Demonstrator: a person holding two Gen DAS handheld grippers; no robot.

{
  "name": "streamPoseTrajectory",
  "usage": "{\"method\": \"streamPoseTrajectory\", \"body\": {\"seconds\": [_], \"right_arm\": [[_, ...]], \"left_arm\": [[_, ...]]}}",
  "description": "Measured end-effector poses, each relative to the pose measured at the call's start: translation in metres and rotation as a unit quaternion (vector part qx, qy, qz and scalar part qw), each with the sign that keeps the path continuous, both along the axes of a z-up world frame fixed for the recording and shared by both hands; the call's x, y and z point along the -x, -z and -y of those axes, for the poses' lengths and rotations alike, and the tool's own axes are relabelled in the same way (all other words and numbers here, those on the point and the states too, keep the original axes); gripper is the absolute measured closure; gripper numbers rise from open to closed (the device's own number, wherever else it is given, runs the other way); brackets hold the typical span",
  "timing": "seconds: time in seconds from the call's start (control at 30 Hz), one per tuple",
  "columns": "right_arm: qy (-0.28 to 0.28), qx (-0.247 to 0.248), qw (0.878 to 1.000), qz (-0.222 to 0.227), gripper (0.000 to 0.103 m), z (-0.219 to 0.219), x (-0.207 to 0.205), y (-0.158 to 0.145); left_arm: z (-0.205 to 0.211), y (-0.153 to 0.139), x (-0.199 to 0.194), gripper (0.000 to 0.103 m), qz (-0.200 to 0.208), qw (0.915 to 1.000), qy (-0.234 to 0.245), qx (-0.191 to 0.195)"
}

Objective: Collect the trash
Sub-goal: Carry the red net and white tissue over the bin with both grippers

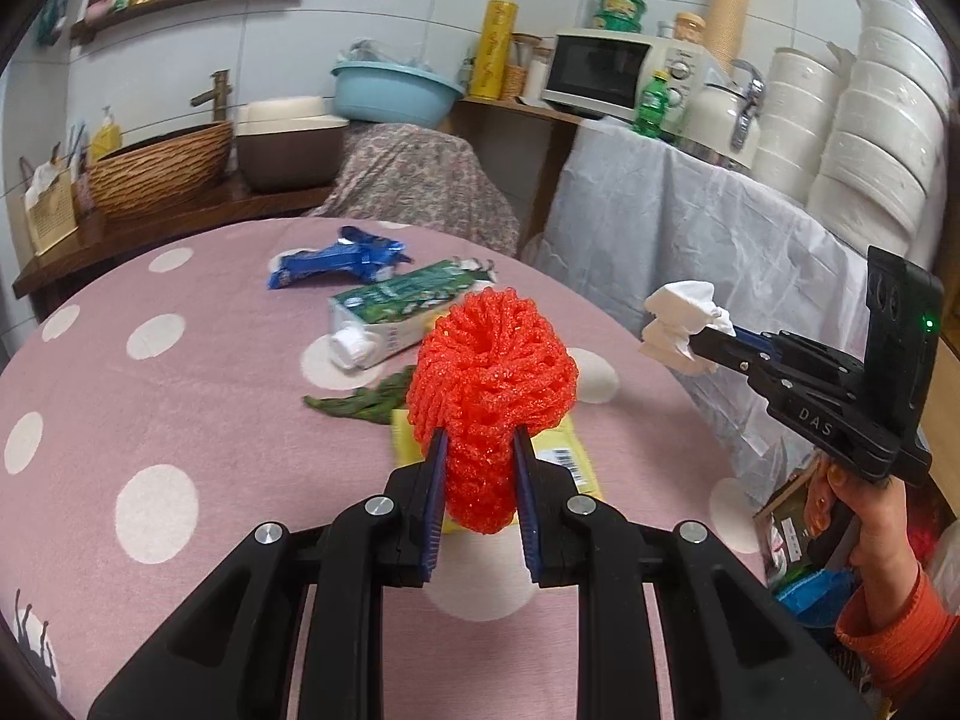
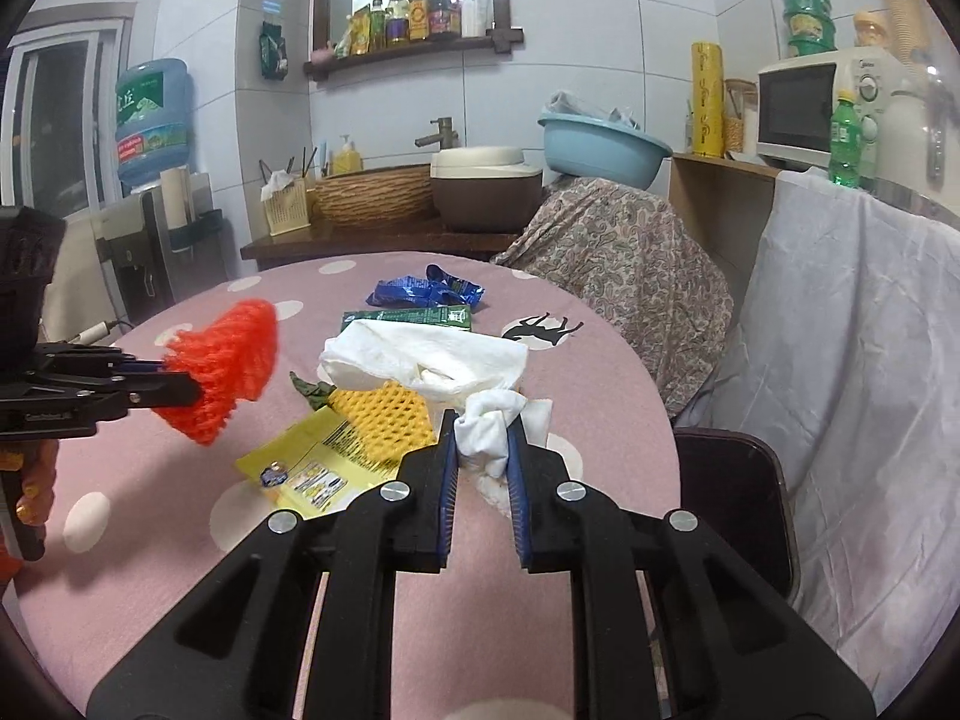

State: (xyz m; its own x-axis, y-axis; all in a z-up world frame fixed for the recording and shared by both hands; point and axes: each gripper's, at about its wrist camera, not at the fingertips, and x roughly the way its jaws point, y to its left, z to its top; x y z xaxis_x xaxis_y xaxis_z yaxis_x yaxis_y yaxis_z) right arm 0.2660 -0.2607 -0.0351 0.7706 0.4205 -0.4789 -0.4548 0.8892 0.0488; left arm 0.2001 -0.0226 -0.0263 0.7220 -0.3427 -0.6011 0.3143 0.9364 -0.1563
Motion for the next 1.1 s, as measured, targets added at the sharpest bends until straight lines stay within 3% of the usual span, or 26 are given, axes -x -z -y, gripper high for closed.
{"method": "streamPoseTrajectory", "body": {"seconds": [0.3,0.53,0.73,0.97,1.1], "right_arm": [[0.048,-0.002,0.999,0.010,0.087,0.054,0.041,0.004],[0.106,-0.011,0.994,-0.003,0.087,0.113,0.041,0.016],[0.145,-0.036,0.988,-0.027,0.087,0.160,0.023,0.033],[0.174,-0.045,0.982,-0.052,0.087,0.196,0.004,0.058],[0.184,-0.051,0.979,-0.066,0.087,0.208,0.000,0.071]], "left_arm": [[0.072,0.003,-0.001,0.082,-0.008,0.9966,0.082,-0.007],[0.138,0.006,-0.028,0.082,-0.028,0.9894,0.141,-0.015],[0.193,0.010,-0.070,0.082,-0.052,0.9849,0.164,-0.022],[0.259,0.016,-0.114,0.082,-0.061,0.9801,0.178,-0.064],[0.288,0.035,-0.144,0.082,-0.097,0.9767,0.177,-0.073]]}}
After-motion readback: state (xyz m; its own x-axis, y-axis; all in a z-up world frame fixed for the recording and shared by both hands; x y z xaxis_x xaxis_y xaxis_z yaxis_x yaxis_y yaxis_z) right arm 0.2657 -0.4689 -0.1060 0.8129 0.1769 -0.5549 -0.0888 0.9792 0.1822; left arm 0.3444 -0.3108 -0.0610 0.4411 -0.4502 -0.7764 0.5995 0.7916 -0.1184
